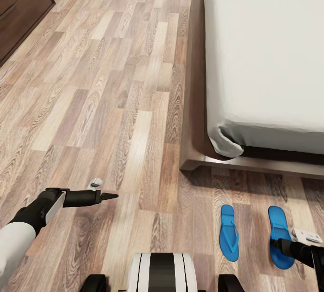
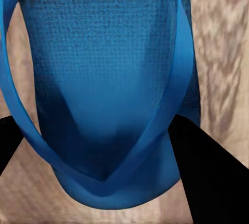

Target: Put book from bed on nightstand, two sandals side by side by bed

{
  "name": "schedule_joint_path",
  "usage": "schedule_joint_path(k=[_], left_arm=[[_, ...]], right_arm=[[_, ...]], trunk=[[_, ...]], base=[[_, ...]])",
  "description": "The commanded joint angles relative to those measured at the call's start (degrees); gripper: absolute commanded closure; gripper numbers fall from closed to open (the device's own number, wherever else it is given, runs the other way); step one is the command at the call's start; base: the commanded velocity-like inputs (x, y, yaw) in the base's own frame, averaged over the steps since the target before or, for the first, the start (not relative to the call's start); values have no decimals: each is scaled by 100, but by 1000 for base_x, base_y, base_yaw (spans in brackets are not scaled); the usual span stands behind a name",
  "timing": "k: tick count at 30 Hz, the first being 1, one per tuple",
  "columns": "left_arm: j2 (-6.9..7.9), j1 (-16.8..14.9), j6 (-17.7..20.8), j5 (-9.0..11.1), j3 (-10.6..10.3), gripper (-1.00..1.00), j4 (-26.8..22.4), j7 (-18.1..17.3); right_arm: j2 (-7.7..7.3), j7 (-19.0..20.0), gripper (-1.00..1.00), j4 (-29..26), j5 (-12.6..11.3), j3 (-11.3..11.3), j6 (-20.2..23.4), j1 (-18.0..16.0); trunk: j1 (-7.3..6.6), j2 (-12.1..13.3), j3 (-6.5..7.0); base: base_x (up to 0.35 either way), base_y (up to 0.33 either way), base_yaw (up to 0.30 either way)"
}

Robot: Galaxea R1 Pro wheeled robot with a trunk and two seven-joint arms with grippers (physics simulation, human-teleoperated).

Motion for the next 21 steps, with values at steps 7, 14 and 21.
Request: schedule_joint_path(k=[7,14,21], left_arm=[[-33,-5,45,49,-28,-100,3,11],[-41,-4,45,49,-30,-100,1,11],[-43,-4,45,49,-32,-100,2,11]], right_arm=[[1,59,100,-12,57,360,128,-4],[0,55,100,-12,57,477,135,-4],[0,49,100,-8,57,480,129,-4]], trunk=[[-1,-1,-3],[-1,-1,-3],[-1,-1,-3]], base=[[0,147,0],[0,70,0],[0,102,0]])
